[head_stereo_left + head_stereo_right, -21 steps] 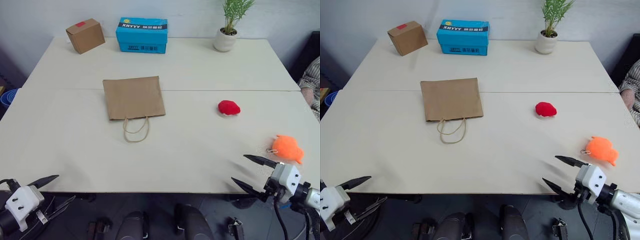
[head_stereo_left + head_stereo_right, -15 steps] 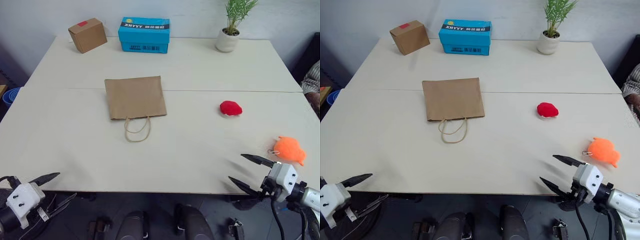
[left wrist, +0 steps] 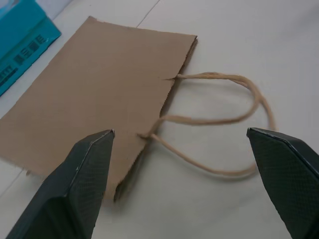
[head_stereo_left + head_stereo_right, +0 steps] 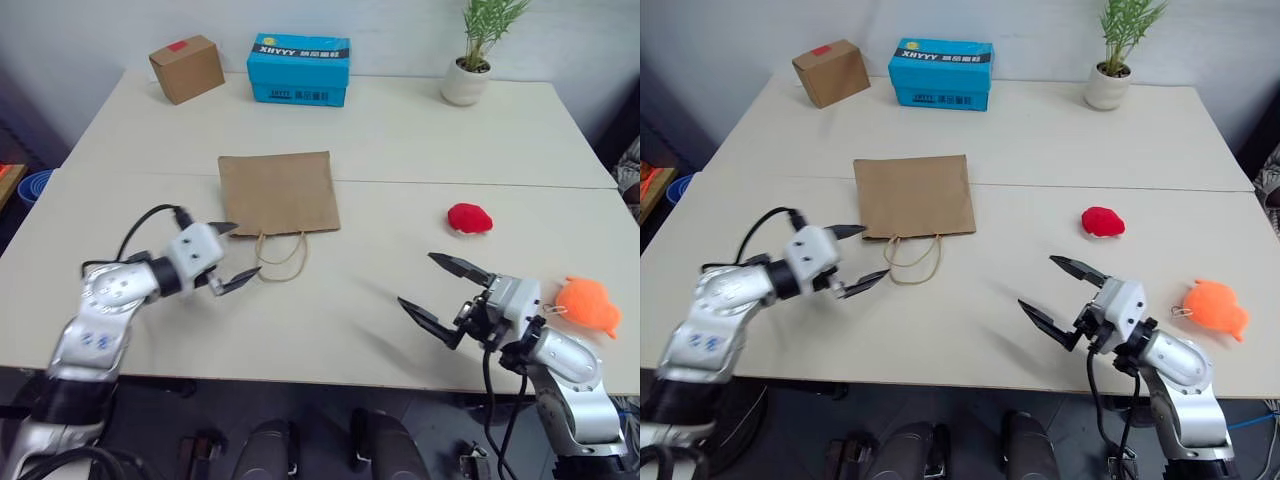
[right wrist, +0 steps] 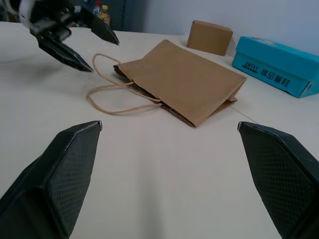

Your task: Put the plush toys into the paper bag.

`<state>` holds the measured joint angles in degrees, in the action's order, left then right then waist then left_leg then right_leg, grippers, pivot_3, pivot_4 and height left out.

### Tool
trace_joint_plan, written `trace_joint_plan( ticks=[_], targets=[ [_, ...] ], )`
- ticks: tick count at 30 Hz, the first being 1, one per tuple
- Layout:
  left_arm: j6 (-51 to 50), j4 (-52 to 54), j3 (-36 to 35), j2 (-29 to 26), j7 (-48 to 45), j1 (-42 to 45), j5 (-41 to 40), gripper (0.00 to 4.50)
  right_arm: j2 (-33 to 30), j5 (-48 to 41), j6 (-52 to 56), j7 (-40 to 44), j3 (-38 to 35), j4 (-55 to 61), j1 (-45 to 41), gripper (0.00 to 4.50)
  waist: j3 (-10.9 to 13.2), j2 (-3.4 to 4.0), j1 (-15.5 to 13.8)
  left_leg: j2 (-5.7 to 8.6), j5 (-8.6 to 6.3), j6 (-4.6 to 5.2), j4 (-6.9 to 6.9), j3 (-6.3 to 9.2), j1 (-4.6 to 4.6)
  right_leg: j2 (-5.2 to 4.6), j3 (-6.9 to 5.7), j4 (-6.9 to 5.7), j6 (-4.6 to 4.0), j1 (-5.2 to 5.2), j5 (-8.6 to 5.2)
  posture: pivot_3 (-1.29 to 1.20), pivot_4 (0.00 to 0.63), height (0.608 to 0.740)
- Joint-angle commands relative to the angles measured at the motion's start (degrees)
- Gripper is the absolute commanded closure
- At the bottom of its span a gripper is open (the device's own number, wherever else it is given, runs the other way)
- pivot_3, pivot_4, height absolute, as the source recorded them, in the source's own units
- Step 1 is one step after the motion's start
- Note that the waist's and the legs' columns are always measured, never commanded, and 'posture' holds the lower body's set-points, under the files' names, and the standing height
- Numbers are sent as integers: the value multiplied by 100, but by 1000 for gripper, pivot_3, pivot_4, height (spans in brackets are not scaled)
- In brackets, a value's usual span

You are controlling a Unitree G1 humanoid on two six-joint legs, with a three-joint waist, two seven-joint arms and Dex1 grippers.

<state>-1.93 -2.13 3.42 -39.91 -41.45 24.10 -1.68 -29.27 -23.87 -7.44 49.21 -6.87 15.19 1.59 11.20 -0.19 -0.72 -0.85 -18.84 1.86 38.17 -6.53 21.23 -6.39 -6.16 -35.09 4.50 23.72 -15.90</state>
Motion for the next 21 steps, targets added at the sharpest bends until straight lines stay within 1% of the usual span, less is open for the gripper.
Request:
trace_joint_plan(
  ticks=[1, 3, 4, 8, 9, 10, 11, 13, 14, 15, 17, 21],
  targets=[
    [797, -696, 237, 94, 2, 420, 382, 599, 39, 47, -58, -152, -54, 207, 26, 0, 0, -2, 15, -1, 0, 2, 1, -3, 2, 1, 1, 6, 4, 1, 2, 0, 150, 740],
    [1028, -1042, 285, 199, -82, 661, 364, 1183, 29, 83, -36, -199, -43, 249, 98, 0, 0, -3, 27, 0, -1, 7, 5, -7, 1, -2, 5, 6, 10, 0, 6, 0, 150, 740],
    [1121, -1176, 300, 237, -118, 761, 357, 1546, 24, 93, -17, -214, -29, 274, 140, 0, 0, -4, 24, 0, 0, 9, 7, -7, 0, -5, 6, 4, 11, 0, 6, 0, 150, 740],
    [1321, -1479, 383, 357, -566, 1124, 150, 2793, 19, 122, -6, -262, 20, 401, 292, 0, 0, -6, 19, 0, 1, 11, 14, -7, 1, -6, 6, -2, 13, 0, 7, 0, 150, 740],
    [1255, -1482, 389, 395, -804, 1210, -18, 3177, 7, 103, 48, -265, 41, 438, 305, 303, 0, -6, 18, 0, 1, 12, 18, -7, 1, -6, 6, -3, 14, 0, 8, 0, 150, 740],
    [1204, -1483, 387, 424, -979, 1264, -135, 3448, -1, 88, 88, -268, 54, 463, 312, 396, 0, -6, 18, 0, 1, 12, 18, -7, 1, -7, 6, -5, 14, -1, 8, 0, 150, 740],
    [1026, -1415, 335, 500, -1190, 1362, -393, 3733, -82, -43, 354, -204, 122, 574, 346, 592, 0, -7, 19, 0, 1, 12, 22, -7, 2, -6, 6, -7, 14, -1, 8, 0, 150, 740],
    [819, -1342, 257, 589, -1405, 1467, -666, 4374, -181, -203, 697, -129, 192, 718, 388, 1265, 0, -7, 19, 0, 1, 12, 30, -6, 2, -7, 7, -13, 14, -1, 8, 0, 150, 740],
    [549, -1191, 182, 688, -1574, 1619, -995, 4500, -132, -168, 883, -288, 285, 800, 224, 1590, 0, -7, 19, -1, 1, 13, 37, -4, 5, -7, 6, -14, 14, -2, 8, 0, 150, 740],
    [202, -978, 86, 822, -1714, 1800, -1418, 4500, -47, -107, 1092, -446, 452, 861, -44, 1943, 1, -9, 20, -2, -1, 16, 45, -3, 5, -6, 6, -18, 14, -2, 8, 0, 150, 740],
    [-376, -651, -44, 1006, -1871, 2041, -1975, 4500, 60, 13, 1451, -629, 753, 925, -449, 2691, 10, -23, 60, -6, -4, 20, 83, -1, 18, -7, 6, -41, 14, 2, 8, 0, 150, 740],
    [-858, -251, 2, 1185, -1810, 2143, -2138, 4500, 340, 445, 1660, -891, 1248, 703, -1073, 4017, 8, -21, 87, -5, -6, 17, 97, 11, 16, -11, 20, -50, 15, -3, 8, 0, 150, 740]
  ],
)
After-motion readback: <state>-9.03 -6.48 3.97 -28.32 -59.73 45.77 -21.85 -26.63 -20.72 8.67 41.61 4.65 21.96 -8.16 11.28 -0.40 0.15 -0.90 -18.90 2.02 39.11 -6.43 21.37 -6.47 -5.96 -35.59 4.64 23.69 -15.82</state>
